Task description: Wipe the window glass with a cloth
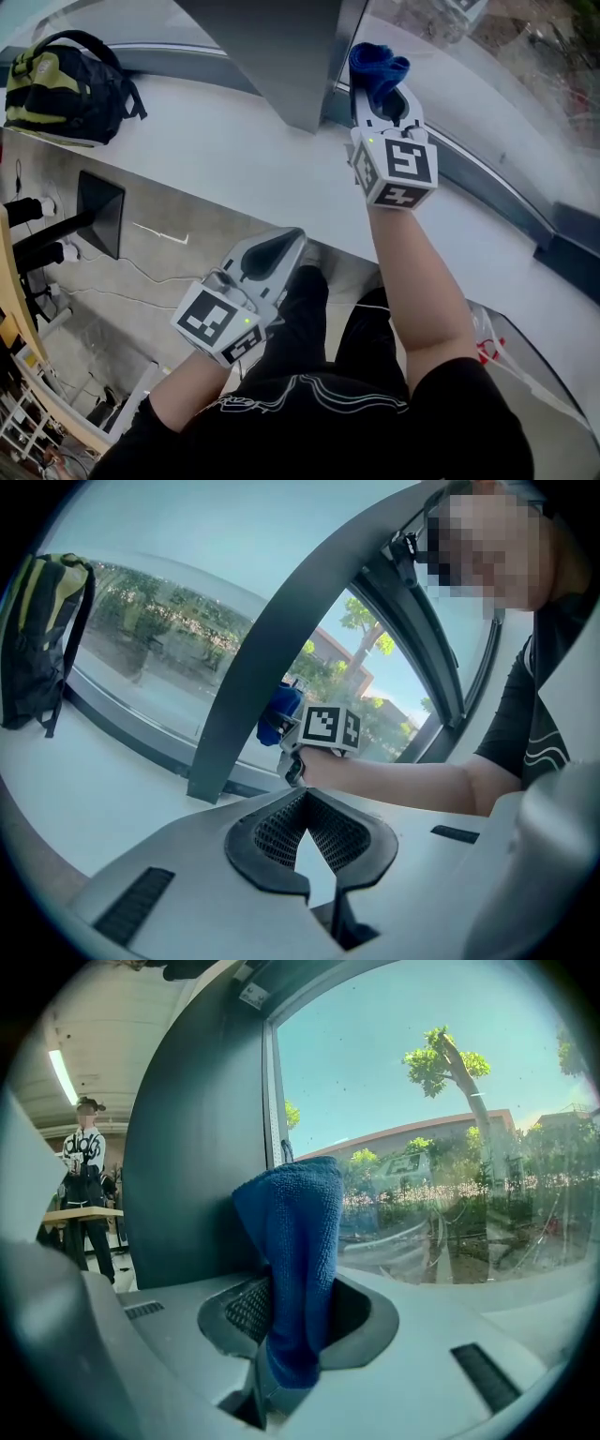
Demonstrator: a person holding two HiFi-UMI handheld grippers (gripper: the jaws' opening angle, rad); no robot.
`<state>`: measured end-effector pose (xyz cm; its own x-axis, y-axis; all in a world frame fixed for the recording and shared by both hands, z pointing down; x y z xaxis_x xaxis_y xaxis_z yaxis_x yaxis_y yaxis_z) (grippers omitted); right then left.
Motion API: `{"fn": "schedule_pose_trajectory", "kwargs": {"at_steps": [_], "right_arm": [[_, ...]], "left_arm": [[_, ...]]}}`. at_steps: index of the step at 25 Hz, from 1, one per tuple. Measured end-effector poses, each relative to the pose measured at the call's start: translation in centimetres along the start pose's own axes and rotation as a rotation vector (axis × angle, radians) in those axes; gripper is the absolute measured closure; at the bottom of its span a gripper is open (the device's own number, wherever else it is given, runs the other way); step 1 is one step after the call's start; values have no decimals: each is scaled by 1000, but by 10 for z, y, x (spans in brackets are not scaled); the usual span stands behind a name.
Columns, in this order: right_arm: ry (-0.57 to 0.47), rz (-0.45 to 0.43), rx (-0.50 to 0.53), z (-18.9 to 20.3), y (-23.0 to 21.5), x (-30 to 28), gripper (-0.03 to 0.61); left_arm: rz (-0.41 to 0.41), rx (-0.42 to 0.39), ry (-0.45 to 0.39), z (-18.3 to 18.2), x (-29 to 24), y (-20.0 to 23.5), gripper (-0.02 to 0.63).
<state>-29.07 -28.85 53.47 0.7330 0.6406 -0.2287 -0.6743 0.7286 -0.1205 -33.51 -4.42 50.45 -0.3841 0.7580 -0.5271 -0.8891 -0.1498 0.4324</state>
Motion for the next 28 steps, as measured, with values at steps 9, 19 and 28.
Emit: {"fn": "schedule_pose_trajectory", "kwargs": {"at_steps": [9, 19, 28], "right_arm": [[-4, 30, -4, 7, -24, 28, 485], [-6, 76, -10, 13, -62, 77, 485], [-12, 136, -18, 18, -109, 139, 486]], "left_arm": [[25, -17, 23, 7, -16, -21, 609], [77, -53, 39, 8, -38, -66, 609], [118, -99, 60, 17, -57, -119, 609]]}}
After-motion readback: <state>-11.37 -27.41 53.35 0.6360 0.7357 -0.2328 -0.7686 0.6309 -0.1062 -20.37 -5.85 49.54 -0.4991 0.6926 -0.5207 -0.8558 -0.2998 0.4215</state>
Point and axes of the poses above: the fingertips, and each gripper's own axes: x backward along the fingers, y to its left, z out of its underside, the point moved 2 cm from there along x, backward along the fingers, and after that the axes turned 12 degrees about -z, right-handed, at the moved point
